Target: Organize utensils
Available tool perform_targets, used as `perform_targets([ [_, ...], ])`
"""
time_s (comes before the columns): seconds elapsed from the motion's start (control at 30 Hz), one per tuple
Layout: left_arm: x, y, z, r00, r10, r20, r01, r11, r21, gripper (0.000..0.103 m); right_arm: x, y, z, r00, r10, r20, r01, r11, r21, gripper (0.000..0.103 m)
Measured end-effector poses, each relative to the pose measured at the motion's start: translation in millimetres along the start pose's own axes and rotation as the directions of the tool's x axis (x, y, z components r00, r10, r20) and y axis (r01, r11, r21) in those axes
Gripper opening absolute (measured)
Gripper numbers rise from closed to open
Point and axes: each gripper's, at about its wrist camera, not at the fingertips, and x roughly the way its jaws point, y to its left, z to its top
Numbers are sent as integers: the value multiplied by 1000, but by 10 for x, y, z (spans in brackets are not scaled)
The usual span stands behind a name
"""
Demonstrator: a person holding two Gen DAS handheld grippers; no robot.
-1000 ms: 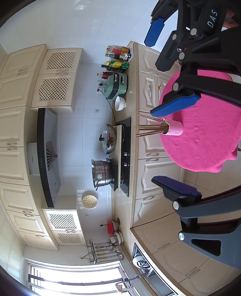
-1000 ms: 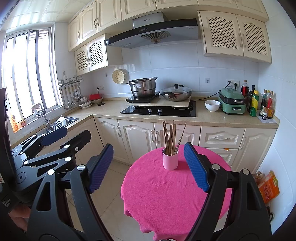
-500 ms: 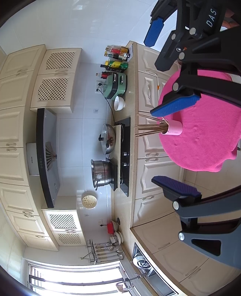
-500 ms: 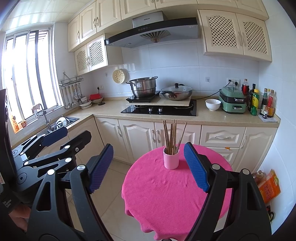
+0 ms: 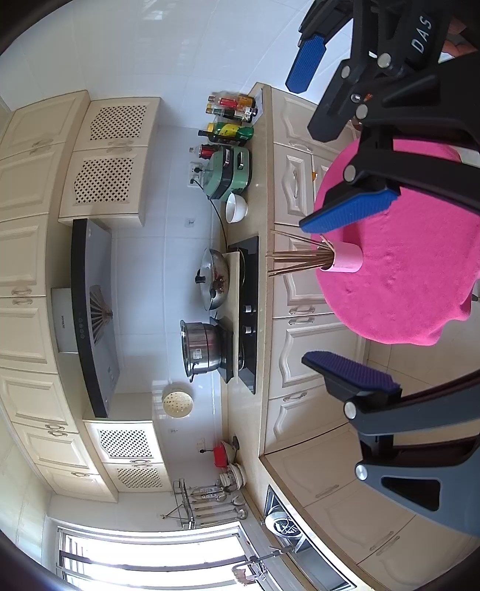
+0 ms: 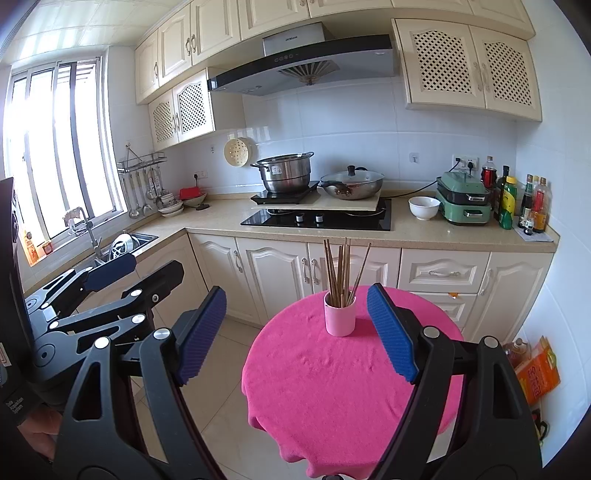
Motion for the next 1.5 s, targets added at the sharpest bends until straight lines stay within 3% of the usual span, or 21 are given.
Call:
perform_targets([
  [1.5,197,-56,-55,999,7,-47,-7,1000,-2,66,128,-140,-17,999,4,-35,-4,1000,16,78],
])
